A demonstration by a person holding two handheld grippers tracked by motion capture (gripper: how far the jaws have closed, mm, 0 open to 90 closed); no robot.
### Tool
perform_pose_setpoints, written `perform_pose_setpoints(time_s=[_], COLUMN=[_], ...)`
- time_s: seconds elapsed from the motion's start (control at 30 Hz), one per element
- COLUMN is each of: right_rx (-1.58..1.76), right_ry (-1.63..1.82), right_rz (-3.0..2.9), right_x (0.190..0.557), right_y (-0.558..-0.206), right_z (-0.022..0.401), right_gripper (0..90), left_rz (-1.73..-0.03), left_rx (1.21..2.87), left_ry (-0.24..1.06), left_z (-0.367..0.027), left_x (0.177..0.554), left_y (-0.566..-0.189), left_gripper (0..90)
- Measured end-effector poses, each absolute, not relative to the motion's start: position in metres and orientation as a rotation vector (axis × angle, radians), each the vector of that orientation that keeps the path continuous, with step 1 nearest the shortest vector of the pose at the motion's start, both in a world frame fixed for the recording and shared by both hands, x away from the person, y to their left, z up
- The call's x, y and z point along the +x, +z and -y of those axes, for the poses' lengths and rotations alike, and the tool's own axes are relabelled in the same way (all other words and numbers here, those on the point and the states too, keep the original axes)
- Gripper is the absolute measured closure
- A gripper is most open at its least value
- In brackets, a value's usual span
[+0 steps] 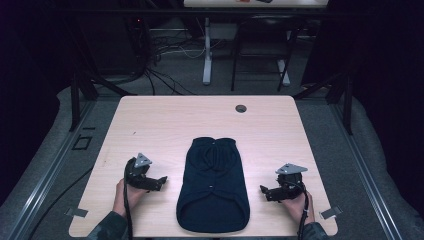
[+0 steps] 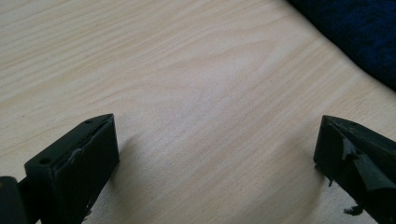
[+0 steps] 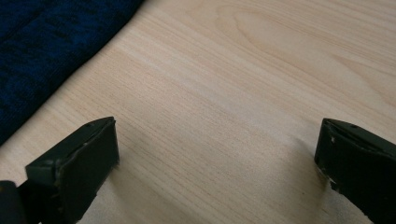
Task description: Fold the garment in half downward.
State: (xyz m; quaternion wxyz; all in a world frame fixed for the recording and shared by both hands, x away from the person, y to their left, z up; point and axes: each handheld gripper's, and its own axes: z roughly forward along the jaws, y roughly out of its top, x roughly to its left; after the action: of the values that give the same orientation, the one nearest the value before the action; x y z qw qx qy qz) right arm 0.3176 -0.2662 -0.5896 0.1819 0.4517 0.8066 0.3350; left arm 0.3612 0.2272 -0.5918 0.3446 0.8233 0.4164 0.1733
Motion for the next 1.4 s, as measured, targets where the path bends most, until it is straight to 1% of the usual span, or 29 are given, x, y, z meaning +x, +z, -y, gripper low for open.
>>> perform_pose_setpoints(time_s=[0.47,0.57,0.67,0.97,1.1,1.2,1.4], right_rx=[1.279,1.271,1.288,1.285,1.241,1.227,1.215], right_ry=[0.937,0.931,0.945,0.96,0.947,0.983,1.0], right_rz=[-2.274,-2.294,-2.294,-2.305,-2.29,-2.277,-2.302], right_x=[0.318,0.319,0.321,0.321,0.327,0.332,0.339], right_y=[-0.589,-0.588,-0.587,-0.577,-0.564,-0.556,-0.552], right_z=[0.266,0.265,0.266,0.261,0.253,0.248,0.237], right_gripper=[0.0,0.0,0.0,0.0,0.1,0.4,0.8], left_rz=[-1.098,-1.088,-1.061,-1.012,-0.99,-0.976,-0.965], left_rx=[2.132,2.135,2.121,2.115,2.103,2.112,2.115], left_ry=[0.458,0.431,0.435,0.43,0.401,0.404,0.384], left_z=[-0.225,-0.221,-0.215,-0.199,-0.186,-0.18,-0.172], left_x=[0.36,0.361,0.362,0.374,0.377,0.38,0.388], left_y=[-0.592,-0.589,-0.582,-0.573,-0.567,-0.565,-0.563], left_gripper=[0.1,0.3,0.3,0.3,0.4,0.4,0.4])
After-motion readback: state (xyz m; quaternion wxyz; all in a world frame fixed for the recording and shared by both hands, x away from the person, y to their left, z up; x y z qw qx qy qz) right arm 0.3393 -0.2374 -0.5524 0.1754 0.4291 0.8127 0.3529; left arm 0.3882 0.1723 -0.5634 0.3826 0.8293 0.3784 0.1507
